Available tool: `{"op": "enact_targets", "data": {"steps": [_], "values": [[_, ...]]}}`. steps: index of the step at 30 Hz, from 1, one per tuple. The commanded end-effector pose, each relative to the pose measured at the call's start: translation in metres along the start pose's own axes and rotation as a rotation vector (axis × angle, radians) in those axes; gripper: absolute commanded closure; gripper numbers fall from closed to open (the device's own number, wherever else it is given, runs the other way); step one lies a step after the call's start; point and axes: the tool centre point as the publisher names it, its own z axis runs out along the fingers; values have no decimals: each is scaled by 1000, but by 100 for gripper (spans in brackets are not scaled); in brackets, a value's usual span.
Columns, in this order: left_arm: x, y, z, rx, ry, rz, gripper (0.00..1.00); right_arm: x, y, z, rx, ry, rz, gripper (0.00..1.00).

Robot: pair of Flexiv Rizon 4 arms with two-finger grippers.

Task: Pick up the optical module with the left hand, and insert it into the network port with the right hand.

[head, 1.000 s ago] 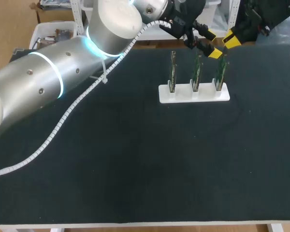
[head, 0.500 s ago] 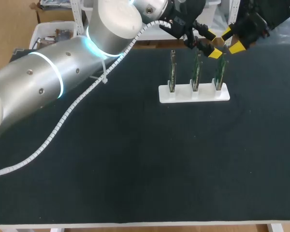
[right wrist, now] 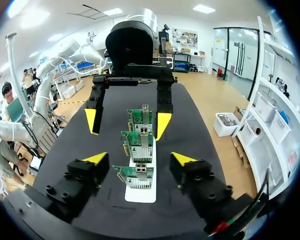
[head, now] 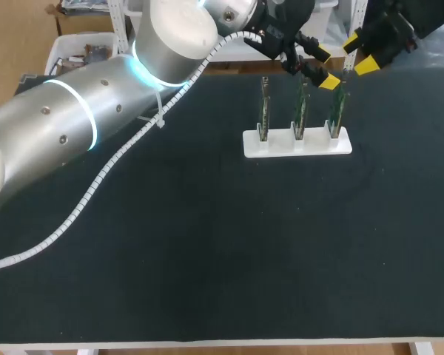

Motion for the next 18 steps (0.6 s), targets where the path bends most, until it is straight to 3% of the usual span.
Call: {"op": "enact_targets", "data": {"steps": [1, 18], "values": [[0, 0, 0, 0, 2, 0, 0, 0, -7, -3, -84, -6, -3, 100], [0, 0, 0, 0, 2, 0, 0, -2, -6, 3, -109, -17, -16, 100]]}}
